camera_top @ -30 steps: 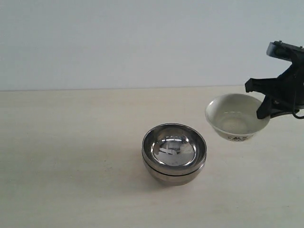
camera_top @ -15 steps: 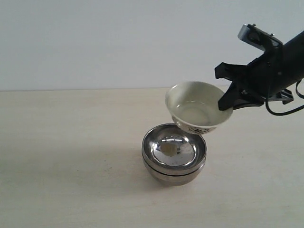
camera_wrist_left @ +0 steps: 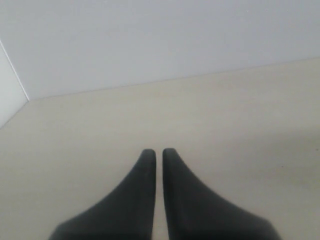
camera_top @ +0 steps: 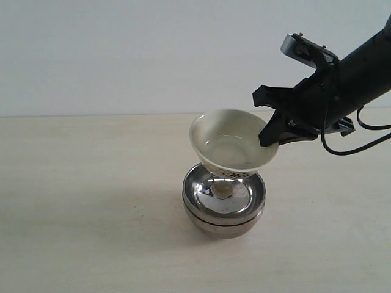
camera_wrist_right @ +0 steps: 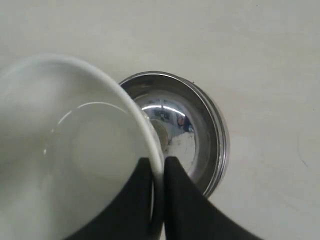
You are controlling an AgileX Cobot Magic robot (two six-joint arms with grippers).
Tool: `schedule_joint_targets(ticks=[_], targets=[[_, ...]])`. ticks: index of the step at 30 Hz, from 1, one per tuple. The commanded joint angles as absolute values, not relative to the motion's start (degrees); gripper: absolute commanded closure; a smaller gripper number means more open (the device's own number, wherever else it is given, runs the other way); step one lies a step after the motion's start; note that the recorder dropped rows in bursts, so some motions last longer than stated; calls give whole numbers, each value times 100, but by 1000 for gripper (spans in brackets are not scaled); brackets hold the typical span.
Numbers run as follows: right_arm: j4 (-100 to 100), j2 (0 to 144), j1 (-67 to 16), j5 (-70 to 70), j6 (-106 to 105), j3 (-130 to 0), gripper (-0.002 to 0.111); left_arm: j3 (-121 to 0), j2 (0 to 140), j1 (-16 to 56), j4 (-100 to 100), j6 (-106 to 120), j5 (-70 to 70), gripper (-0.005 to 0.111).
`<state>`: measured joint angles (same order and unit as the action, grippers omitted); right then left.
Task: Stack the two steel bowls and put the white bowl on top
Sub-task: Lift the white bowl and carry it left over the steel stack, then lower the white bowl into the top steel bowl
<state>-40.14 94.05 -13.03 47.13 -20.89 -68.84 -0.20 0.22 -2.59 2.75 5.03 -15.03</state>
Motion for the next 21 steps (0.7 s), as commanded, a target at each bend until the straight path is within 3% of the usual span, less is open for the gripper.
schedule_joint_targets(ticks=[1,21], targets=[[-4076,9330,-1313,4730,-2124,-6863,108,0,0,-273,236,447,-1462,103],[-4076,9352,-1498,4592,-2112,-6863,108,0,0,-273,236,447,-1462,103]])
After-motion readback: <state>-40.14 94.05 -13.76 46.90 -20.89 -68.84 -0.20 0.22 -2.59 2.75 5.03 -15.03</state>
